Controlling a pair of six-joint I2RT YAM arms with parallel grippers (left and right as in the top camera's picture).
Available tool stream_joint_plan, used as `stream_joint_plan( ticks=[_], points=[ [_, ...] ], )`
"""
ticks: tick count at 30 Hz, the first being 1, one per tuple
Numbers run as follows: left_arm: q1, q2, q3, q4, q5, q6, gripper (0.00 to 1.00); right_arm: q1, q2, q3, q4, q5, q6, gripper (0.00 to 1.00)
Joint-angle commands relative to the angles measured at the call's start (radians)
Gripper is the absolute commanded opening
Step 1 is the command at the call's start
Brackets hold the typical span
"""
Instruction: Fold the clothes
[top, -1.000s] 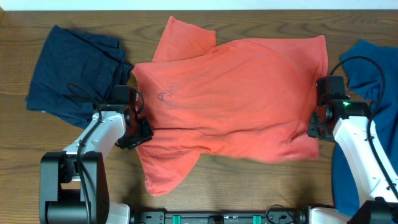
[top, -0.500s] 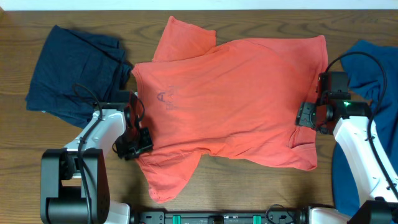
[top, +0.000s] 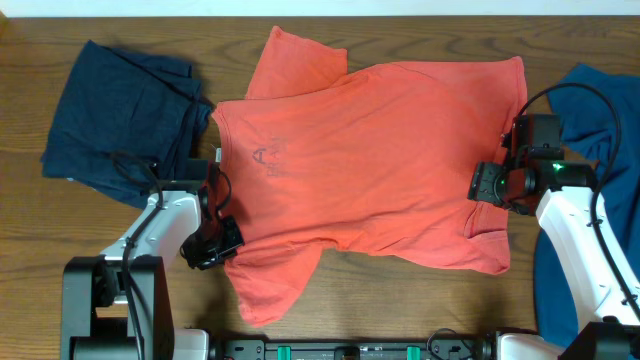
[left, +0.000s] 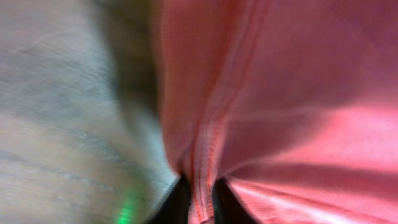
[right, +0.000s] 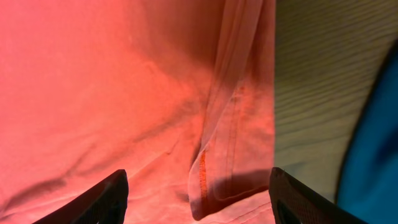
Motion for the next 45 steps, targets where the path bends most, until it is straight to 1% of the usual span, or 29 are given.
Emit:
stream_joint_plan(
  ticks=[1, 4, 7, 9, 11, 14, 18, 23, 25, 27, 28, 29, 32, 33, 34, 35, 38, 40, 43, 45],
  points=[
    [0.075, 0.028, -0.026, 0.024, -0.187, -0.142, 0.06, -0.005, -0.006, 0.0, 0.003, -0.021, -0.011, 0.71],
    [0.191, 0.027, 0.007, -0.001, -0.187, -0.137, 0.06, -0.005, -0.006, 0.0, 0.008, -0.021, -0.011, 0.72],
    [0.292, 0.027, 0.04, -0.023, -0.179, -0.093, 0.06, -0.005, -0.003, -0.004, 0.034, -0.022, -0.01, 0.72],
    [0.332, 0.027, 0.055, -0.024, -0.177, -0.064, 0.06, -0.005, 0.006, -0.012, 0.063, -0.028, 0.01, 0.72],
    [0.354, 0.026, 0.064, -0.022, -0.175, -0.056, 0.06, -0.004, 0.026, -0.021, 0.091, -0.063, 0.015, 0.7],
    [0.357, 0.026, 0.064, -0.013, -0.111, -0.001, 0.06, -0.002, 0.077, -0.033, 0.097, -0.132, 0.015, 0.69],
    [0.356, 0.026, 0.064, -0.012, -0.081, 0.003, 0.11, 0.017, 0.168, -0.051, 0.068, -0.214, 0.01, 0.67],
    [0.356, 0.026, 0.064, -0.011, -0.08, 0.006, 0.13, 0.055, 0.235, -0.062, 0.034, -0.24, 0.0, 0.52],
    [0.356, 0.026, 0.064, -0.01, -0.081, 0.006, 0.13, 0.067, 0.239, -0.062, 0.009, -0.209, 0.003, 0.42],
    [0.356, 0.026, 0.064, -0.009, -0.08, 0.006, 0.13, 0.072, 0.239, -0.062, -0.011, -0.158, 0.035, 0.39],
    [0.356, 0.026, 0.064, -0.008, -0.081, 0.006, 0.14, 0.072, 0.239, -0.062, -0.019, -0.13, 0.058, 0.34],
    [0.356, 0.026, 0.064, -0.008, -0.081, 0.006, 0.13, 0.072, 0.239, -0.063, -0.024, -0.111, 0.073, 0.32],
    [0.356, 0.026, 0.064, -0.005, -0.081, 0.006, 0.14, 0.068, 0.239, -0.067, -0.017, -0.109, 0.083, 0.33],
    [0.356, 0.026, 0.064, -0.004, -0.081, 0.006, 0.13, 0.069, 0.239, -0.072, -0.013, -0.122, 0.083, 0.39],
    [0.356, 0.026, 0.064, -0.002, -0.081, 0.006, 0.14, 0.069, 0.239, -0.077, -0.007, -0.13, 0.084, 0.4],
    [0.356, 0.026, 0.064, -0.002, -0.081, 0.006, 0.14, 0.069, 0.239, -0.079, -0.004, -0.13, 0.084, 0.39],
    [0.356, 0.026, 0.064, -0.001, -0.081, 0.006, 0.14, 0.066, 0.239, -0.083, 0.035, -0.129, 0.087, 0.11],
    [0.356, 0.026, 0.064, 0.0, -0.081, 0.006, 0.14, 0.057, 0.239, -0.082, 0.079, -0.119, 0.087, 0.01],
    [0.356, 0.026, 0.064, -0.001, -0.081, 0.007, 0.13, 0.012, 0.238, -0.071, 0.122, -0.045, 0.124, 0.01],
    [0.356, 0.026, 0.064, -0.001, -0.081, 0.014, 0.14, -0.035, 0.238, -0.051, 0.117, 0.05, 0.14, 0.01]
  ],
)
